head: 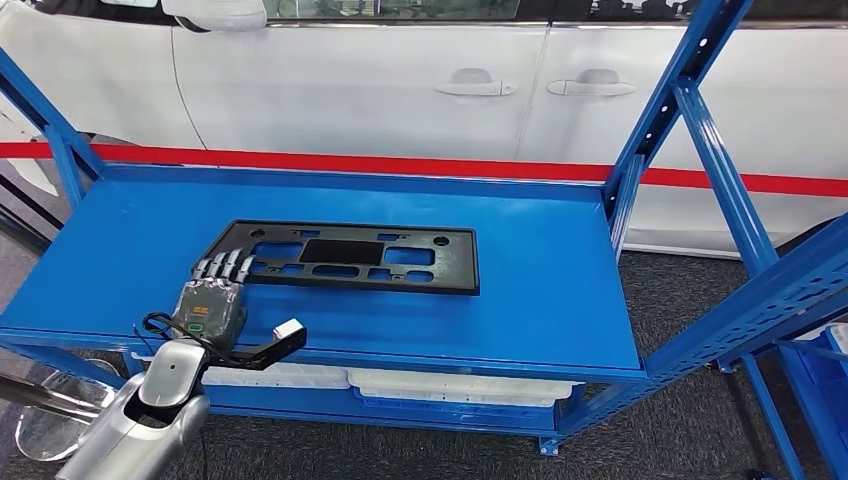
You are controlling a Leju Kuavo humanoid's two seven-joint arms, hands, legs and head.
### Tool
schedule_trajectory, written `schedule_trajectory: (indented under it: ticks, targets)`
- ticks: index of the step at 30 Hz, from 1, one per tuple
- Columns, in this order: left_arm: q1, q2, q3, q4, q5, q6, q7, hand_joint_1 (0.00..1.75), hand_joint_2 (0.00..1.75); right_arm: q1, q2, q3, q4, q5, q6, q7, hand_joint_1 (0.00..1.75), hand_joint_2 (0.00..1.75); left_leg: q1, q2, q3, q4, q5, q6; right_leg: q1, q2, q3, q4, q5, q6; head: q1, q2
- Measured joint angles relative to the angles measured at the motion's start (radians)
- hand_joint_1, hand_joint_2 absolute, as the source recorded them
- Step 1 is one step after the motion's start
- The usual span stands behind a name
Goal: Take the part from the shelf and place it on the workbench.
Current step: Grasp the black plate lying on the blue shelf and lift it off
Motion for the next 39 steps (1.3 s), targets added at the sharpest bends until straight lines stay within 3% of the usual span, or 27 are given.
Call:
schedule_trajectory:
  ticks: [10, 13, 23, 31, 39]
  targets:
    - [-0.010, 0.006, 0.035, 0.028, -0.063, 0.045, -0.008, 0.00, 1.75, 0.006, 0.016, 0.000, -0.028, -0.006, 0.019, 0.004, 0.00, 0.00, 0.000, 0.000, 0.001, 0.000, 0.000, 0.000, 0.000, 0.000, 0.000, 0.000, 0.000, 0.000, 0.000, 0.000]
    - [-0.043, -0.017, 0.028, 0.029, -0.074, 0.054, -0.045, 0.00, 1.75, 0.007, 0.020, 0.000, -0.037, -0.004, 0.027, -0.004, 0.00, 0.00, 0.000, -0.001, 0.001, 0.001, 0.000, 0.000, 0.000, -0.001, 0.000, 0.000, 0.000, 0.000, 0.000, 0.000]
    - [-0.122, -0.127, -0.111, 0.001, -0.080, 0.071, -0.102, 0.00, 1.75, 0.011, 0.047, 0.000, -0.084, 0.000, 0.046, -0.003, 0.00, 0.00, -0.001, 0.001, 0.000, 0.003, -0.001, 0.001, -0.001, 0.000, 0.001, 0.000, 0.001, 0.002, 0.000, 0.000]
    - [-0.135, -0.143, -0.208, -0.064, -0.071, 0.072, -0.119, 0.00, 1.75, 0.011, 0.047, 0.000, -0.081, 0.019, 0.028, -0.023, 0.00, 0.00, -0.001, 0.001, 0.000, 0.003, -0.001, 0.001, -0.001, 0.000, 0.001, -0.001, 0.001, 0.002, 0.000, 0.000]
    - [-0.139, -0.148, -0.240, -0.081, -0.037, 0.067, -0.123, 0.00, 1.75, 0.011, 0.047, 0.000, -0.079, 0.022, 0.023, -0.030, 0.00, 0.00, -0.001, 0.001, 0.000, 0.003, -0.001, 0.001, -0.001, 0.000, 0.001, 0.000, 0.001, 0.002, 0.000, 0.000]
